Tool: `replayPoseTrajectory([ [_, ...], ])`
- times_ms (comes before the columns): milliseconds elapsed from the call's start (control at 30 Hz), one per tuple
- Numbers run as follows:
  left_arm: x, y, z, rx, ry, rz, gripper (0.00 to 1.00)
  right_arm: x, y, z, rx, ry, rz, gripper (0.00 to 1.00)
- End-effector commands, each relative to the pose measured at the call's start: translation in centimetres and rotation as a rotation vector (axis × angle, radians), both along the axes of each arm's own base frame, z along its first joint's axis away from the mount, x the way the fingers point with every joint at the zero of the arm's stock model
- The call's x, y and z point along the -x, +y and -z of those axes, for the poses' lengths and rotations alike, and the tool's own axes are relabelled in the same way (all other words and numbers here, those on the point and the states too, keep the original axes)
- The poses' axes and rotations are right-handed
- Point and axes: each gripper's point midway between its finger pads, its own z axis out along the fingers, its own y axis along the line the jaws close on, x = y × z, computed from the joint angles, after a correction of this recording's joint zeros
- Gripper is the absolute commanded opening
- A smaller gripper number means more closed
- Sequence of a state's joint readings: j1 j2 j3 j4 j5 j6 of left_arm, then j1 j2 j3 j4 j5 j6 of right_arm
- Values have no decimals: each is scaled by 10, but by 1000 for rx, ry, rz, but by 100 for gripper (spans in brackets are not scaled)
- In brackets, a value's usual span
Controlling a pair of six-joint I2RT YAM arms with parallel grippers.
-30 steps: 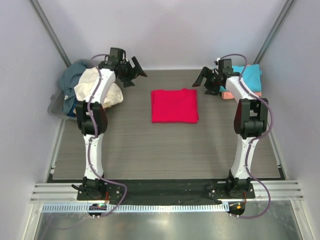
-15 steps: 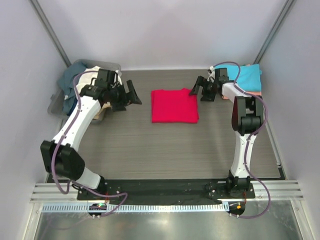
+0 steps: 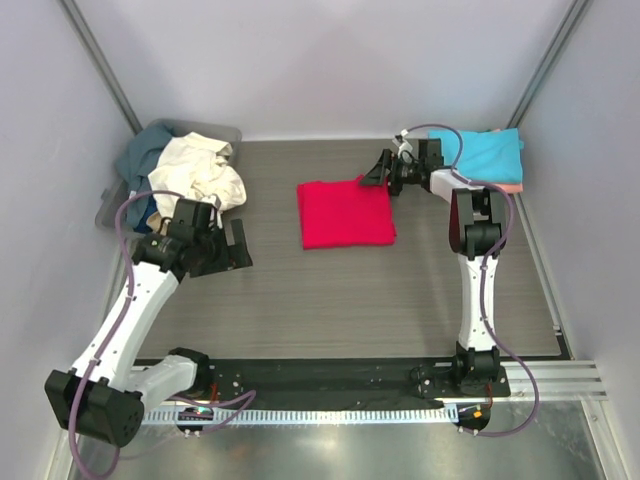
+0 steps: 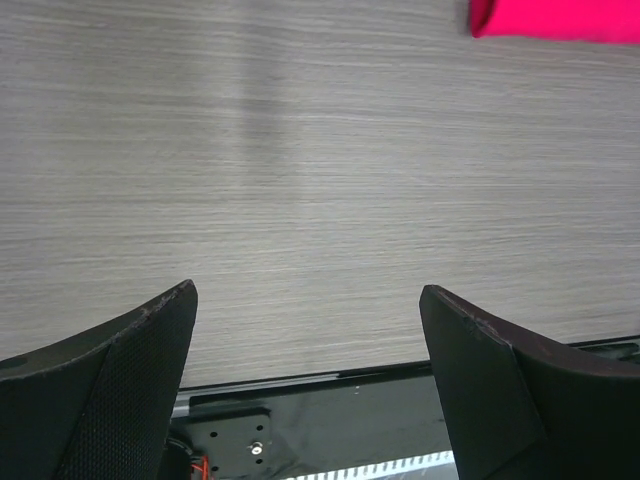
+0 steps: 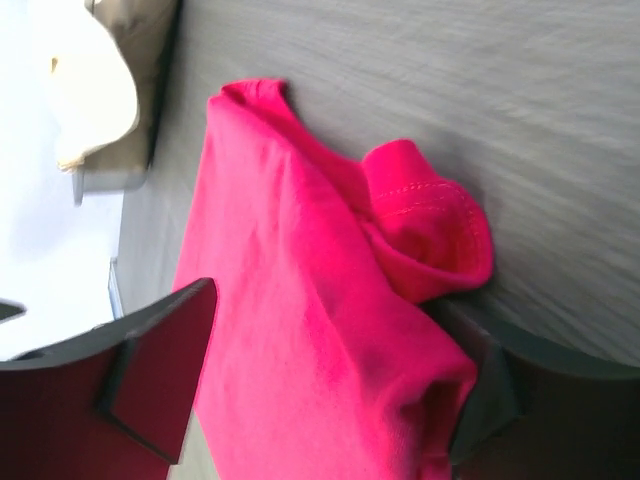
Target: Fold and stack the t-shirts
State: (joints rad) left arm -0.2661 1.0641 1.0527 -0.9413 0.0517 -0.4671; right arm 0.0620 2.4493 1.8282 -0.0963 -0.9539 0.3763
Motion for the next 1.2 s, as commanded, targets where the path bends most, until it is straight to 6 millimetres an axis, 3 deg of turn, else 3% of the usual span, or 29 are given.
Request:
replayPoseTrajectory([
  [0,-3,10,-3,-45,-64,2,93,60,32,63,-6,262,-103,83],
  [33,-2,10,-2,-43,-69,2,93,63,34,63,-16,261,-117,75],
  [100,-4,16,-1,-66,-85,-22,93,70,37,63,-38,271,-147,70],
  [200,-5,16,0,-61,-102,-34,93,78,41,61,-61,281,-173,51],
  [300,-6,16,4,-50,-122,-43,93,76,39,54,-29,255,-154,9],
  [333,-6,16,4,-51,-124,-44,93,75,38,49,-16,239,-148,1],
  [400,-4,21,-1,-61,-137,-63,92,76,33,45,21,217,-132,1],
  [433,-4,23,-6,-66,-153,-71,92,73,30,25,35,168,-127,1],
  [500,0,26,-16,-62,-191,-80,92,74,22,15,114,132,-118,1],
  [533,0,26,-19,-63,-206,-83,93,72,18,-4,147,92,-108,1],
  [600,1,29,-22,-62,-229,-102,93,70,9,-23,222,64,-83,1],
  [633,2,30,-22,-57,-238,-107,93,69,5,-31,250,35,-81,1],
  [667,2,29,-23,-52,-244,-109,93,70,2,-54,271,-1,-79,1],
  [867,1,32,-19,-51,-273,-125,93,62,-22,-111,358,-125,-30,1],
  [1167,2,28,-20,-34,-276,-109,93,48,-69,-153,587,-223,49,1],
])
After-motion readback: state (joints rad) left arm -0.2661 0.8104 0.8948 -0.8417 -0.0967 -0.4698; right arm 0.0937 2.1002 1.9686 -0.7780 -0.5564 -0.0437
